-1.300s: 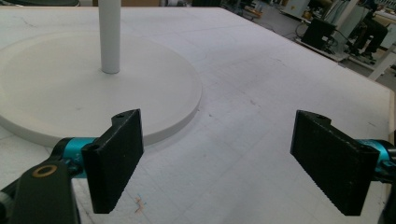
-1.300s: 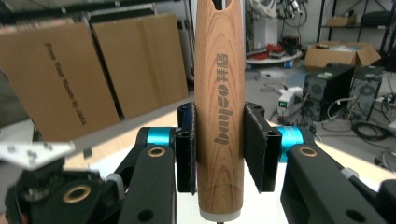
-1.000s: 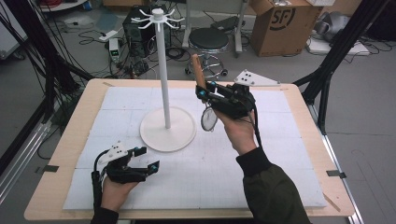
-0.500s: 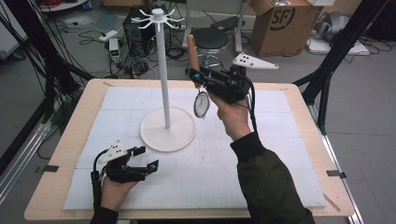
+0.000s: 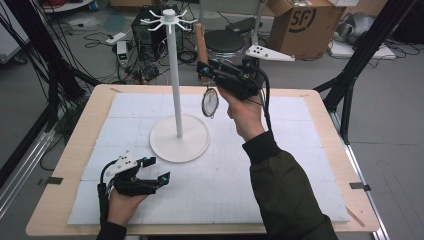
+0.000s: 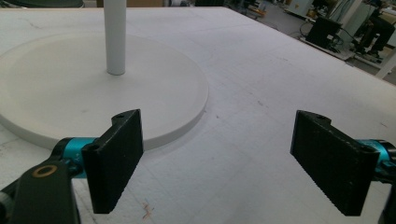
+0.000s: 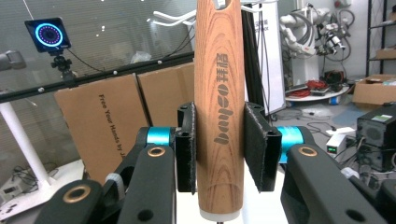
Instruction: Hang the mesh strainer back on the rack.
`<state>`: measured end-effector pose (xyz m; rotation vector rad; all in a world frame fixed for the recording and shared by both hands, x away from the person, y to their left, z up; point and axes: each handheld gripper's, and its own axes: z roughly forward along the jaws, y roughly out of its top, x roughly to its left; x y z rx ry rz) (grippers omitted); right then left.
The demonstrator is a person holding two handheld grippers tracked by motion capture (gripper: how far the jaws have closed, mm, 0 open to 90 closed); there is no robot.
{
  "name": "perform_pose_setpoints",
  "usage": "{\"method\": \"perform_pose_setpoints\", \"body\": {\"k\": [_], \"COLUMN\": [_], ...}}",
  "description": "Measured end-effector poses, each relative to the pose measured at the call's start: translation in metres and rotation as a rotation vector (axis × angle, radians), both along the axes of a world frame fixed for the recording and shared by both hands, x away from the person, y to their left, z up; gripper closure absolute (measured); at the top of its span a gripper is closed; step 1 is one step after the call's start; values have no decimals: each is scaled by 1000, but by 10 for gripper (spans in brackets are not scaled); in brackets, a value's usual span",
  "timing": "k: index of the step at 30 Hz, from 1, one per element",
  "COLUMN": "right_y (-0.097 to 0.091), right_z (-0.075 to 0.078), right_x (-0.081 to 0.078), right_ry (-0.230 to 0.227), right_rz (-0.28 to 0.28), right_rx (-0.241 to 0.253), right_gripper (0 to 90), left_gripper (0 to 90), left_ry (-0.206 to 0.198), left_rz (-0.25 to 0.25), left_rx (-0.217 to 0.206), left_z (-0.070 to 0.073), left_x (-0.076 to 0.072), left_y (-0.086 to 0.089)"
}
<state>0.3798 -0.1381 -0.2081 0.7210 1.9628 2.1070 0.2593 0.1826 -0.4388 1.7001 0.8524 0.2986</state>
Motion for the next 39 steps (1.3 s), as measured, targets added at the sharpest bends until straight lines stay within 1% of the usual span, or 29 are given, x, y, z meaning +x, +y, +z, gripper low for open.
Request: {"method": "perform_pose_setpoints", "body": {"k": [3,7,9,13,17,24,25,27,33,35,36,39], "right_y": [5,11,13,16,20,22,22,22,22,22,22,20], "right_z": [3,6,6,4,3,0,-1,-1,-3,-3,-3,-2], "right_x": [3,6,8,14,17,18,18,18,20,20,20,21], "right_ry": [-7,-1,1,13,16,31,35,35,38,39,39,45], "right_rz": [3,0,-7,-8,-8,-14,-3,-14,-5,1,0,-21], "right_rx": [-2,-17,-31,-28,-35,-54,-51,-51,-52,-46,-45,-35], "right_gripper": [683,683,683,683,683,681,680,680,671,661,640,525], "left_gripper": [178,178,178,177,177,177,177,178,178,178,178,178], "left_ry": [-1,-2,-3,-2,-3,-4,-4,-5,-5,-4,-8,-9], "left_rz": [2,1,-1,3,-2,-3,-3,-2,-2,0,1,0], "left_rx": [-3,-4,-5,-13,-10,-9,-8,-3,1,0,2,9], "left_z": [0,0,0,1,1,1,1,1,1,1,1,2], "left_x": [0,0,0,-1,-1,-1,-1,-1,-2,-2,-2,-2], "left_y": [0,1,1,1,2,1,1,0,0,0,0,0]}}
